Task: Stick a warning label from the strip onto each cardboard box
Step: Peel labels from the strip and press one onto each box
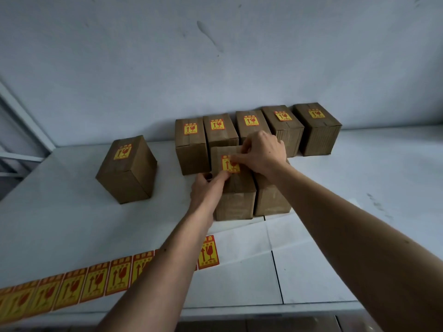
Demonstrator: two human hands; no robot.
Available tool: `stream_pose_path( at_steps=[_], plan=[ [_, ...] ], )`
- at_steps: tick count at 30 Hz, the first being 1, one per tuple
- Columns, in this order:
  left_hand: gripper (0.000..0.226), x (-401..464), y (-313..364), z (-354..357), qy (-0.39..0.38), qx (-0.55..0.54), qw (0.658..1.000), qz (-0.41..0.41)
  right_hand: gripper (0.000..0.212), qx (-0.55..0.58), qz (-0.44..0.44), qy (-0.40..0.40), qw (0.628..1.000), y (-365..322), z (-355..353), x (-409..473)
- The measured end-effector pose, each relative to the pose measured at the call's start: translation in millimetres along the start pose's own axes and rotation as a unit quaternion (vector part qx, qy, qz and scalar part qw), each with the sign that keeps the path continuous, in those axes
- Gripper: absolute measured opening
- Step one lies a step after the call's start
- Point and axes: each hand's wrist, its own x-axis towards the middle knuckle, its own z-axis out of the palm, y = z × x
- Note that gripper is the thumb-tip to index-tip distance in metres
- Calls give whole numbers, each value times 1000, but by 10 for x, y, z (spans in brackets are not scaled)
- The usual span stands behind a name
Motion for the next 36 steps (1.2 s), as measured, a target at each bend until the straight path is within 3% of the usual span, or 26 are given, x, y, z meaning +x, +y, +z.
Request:
stream_pose_path(
  at_steps=[4, 7, 12, 16, 20, 29, 33, 36],
  plan=[
    [47, -144, 30, -213, 36, -8, 998, 42, 11, 52, -73, 37, 995, 6, -187, -400],
    [29, -294, -115, -509, 34, 35, 997, 55, 4, 111, -103, -4, 988, -48, -207, -817],
    [51, -464, -494, -953, -81, 204, 974, 48, 5, 114, -107, -54, 986, -121, 215, -1369],
    [59, -479, -670, -1046, -104, 297, 948, 51, 17, 70, -45, -131, 988, -91, 568, -1544],
    [60, -472, -703, -1037, -103, 303, 945, 64, 18, 77, -17, -126, 989, -124, 736, -1576],
    [61, -482, -681, -1021, -98, 318, 940, 72, 17, 80, -43, -130, 987, -132, 757, -1560],
    [62, -497, -612, -988, -104, 342, 932, 64, 10, 145, -54, -143, 978, -50, 580, -1533],
    [58, -510, -523, -911, -99, 365, 923, 71, 6, 181, -104, -94, 973, 85, 235, -1517]
  ],
)
